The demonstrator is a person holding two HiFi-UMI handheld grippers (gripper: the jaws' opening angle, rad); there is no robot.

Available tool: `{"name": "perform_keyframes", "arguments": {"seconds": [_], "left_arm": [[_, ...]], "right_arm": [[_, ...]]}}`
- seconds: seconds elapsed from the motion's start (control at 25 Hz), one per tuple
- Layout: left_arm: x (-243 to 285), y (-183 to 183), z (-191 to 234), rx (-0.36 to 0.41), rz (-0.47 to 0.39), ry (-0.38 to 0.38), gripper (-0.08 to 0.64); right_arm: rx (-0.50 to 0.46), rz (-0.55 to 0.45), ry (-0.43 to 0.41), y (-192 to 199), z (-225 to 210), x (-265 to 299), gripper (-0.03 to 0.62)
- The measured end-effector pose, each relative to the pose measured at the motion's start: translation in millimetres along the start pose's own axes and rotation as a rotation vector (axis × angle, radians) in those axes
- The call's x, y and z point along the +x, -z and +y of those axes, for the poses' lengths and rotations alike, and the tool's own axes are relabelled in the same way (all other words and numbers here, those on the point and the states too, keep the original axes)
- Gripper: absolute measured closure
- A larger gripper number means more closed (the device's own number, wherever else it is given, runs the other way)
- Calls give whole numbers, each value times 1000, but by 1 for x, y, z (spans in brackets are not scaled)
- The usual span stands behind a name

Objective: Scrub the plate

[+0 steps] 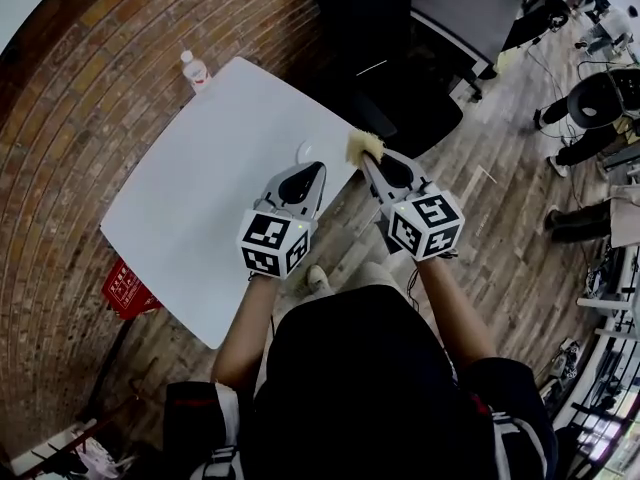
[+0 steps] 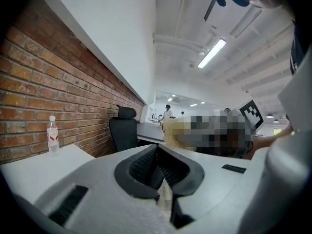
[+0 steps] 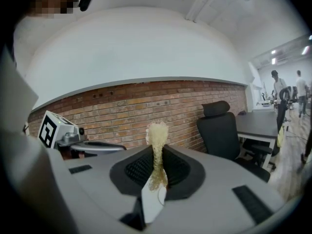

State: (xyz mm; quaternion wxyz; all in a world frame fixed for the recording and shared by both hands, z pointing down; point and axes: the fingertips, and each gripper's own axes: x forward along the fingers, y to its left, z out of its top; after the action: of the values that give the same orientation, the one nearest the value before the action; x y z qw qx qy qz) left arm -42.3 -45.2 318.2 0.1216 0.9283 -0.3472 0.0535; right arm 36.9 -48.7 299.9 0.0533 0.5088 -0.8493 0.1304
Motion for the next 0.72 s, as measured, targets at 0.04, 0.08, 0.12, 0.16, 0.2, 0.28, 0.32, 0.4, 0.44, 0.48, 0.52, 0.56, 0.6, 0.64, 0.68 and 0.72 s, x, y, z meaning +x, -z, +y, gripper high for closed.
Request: {"name": "perform_keyframes", "arguments": {"seconds": [0.04,0.08,0.12,0.16,0.2,0.28,0.32,0.4,0.44,0.48,0.52,0.56,0.6,0.64,0.68,0.72], "left_arm": [[0,0,3,-2,0,0,540],[1,0,6,-3,1,0,540],[1,1,8,-4,4,1,540],[2,3,9,-6,8,3,540],[3,5,11,-6,14,4,540],[6,8,13,-9,24,6,540],[8,9,14,-11,28,7,540],[11,11,15,-16,35,11,540],[13,13,15,-17,40,12,540],[15,14,17,-18,44,11,540],[18,15,19,-20,48,9,540],[21,17,21,-23,52,5,540],[24,18,24,-26,57,1,540],[27,20,28,-28,62,-5,540],[30,22,31,-31,68,-10,540],[33,23,34,-34,74,-15,540]], "right_arm": [[1,1,0,0,0,3,552],[2,4,0,1,1,5,552],[1,6,-1,2,1,8,552],[2,9,-1,3,1,10,552],[3,11,-1,4,0,12,552],[7,15,0,5,-2,15,552],[8,18,1,6,-4,16,552],[11,22,2,6,-8,18,552],[13,24,2,7,-10,20,552],[15,26,1,7,-12,22,552],[18,29,-1,8,-14,24,552],[21,32,-4,9,-17,27,552],[25,36,-7,11,-20,31,552],[30,42,-12,13,-22,35,552],[33,48,-17,14,-25,38,552],[36,56,-22,16,-27,42,552]]}}
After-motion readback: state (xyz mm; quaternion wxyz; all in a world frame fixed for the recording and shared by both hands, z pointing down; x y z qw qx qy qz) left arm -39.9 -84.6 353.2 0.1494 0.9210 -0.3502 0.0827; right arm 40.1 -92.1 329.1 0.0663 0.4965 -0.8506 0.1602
